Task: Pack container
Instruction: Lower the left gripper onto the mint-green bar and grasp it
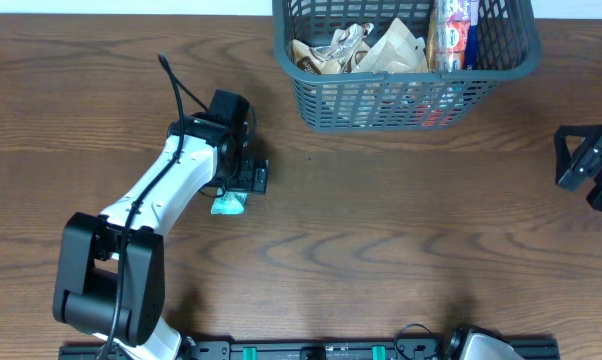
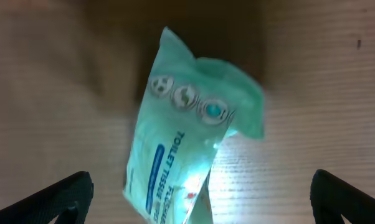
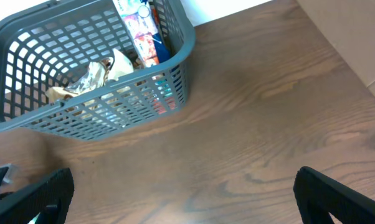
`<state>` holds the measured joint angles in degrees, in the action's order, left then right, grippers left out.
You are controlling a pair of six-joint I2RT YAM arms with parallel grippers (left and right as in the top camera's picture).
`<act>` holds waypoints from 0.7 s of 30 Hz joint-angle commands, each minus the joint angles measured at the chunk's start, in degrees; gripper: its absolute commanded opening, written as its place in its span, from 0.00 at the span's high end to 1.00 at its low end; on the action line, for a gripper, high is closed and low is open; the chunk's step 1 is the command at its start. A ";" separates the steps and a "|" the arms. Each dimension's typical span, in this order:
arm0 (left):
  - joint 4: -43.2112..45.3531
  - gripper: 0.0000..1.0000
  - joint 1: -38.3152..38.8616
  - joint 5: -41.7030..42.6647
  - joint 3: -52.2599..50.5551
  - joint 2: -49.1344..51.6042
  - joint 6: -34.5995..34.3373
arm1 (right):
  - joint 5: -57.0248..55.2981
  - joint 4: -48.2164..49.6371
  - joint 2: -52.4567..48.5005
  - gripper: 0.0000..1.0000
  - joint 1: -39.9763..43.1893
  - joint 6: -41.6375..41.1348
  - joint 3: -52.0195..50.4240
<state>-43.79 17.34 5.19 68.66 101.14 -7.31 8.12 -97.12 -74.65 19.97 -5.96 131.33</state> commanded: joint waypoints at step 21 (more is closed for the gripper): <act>0.46 0.00 -0.31 -6.29 -0.33 8.13 -0.26 | 0.92 -0.15 0.02 0.01 -0.55 0.92 0.11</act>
<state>-43.46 17.34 -0.01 68.66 108.16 -7.44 8.45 -97.12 -74.74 19.97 -5.80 131.33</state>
